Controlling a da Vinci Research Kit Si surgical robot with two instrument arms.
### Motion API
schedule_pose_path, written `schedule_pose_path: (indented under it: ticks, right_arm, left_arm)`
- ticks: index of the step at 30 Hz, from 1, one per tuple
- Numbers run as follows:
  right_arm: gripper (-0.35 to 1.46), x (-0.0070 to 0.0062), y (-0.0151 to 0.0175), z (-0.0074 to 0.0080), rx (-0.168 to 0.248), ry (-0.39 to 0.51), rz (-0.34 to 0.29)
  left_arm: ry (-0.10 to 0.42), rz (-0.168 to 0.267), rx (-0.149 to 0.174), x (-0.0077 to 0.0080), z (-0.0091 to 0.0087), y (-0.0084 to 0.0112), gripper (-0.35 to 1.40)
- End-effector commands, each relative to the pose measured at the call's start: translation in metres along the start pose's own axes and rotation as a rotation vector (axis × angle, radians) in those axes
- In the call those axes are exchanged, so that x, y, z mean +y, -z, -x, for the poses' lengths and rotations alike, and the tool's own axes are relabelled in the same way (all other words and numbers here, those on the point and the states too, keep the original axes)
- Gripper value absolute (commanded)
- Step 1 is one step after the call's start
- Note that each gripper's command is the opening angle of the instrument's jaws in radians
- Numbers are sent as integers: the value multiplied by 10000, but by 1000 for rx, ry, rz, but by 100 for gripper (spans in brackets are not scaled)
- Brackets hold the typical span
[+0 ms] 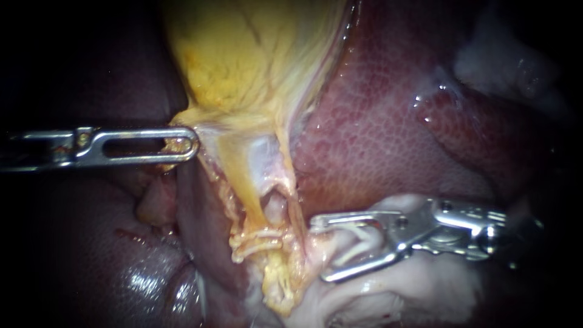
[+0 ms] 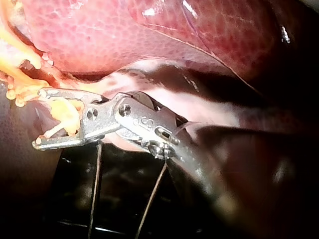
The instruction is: Clipping third clip left tube
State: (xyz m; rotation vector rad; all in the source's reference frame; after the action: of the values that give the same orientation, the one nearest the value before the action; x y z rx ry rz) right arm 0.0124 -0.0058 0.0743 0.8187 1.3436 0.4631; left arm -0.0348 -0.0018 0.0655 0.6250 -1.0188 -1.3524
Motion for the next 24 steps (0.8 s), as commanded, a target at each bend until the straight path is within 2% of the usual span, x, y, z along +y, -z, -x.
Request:
schedule_pose_path:
  ticks: [1, 7, 20, 24]
  right_arm:
    - [60, 4, -4, 3, -2, 2, -1]
    - [60, 26, -17, 6, 2, -4, 11]
    - [60, 58, -34, 4, 11, -8, 31]
    - [60, 63, -40, 4, 11, -13, 31]
  left_arm:
    - [0, 0, 0, 0, 0, 0, -35]
    - [0, 3, -2, -1, -1, 0, -35]
    - [0, 0, 0, -4, -3, 1, -35]
    - [0, -2, 1, -4, -3, 0, -35]
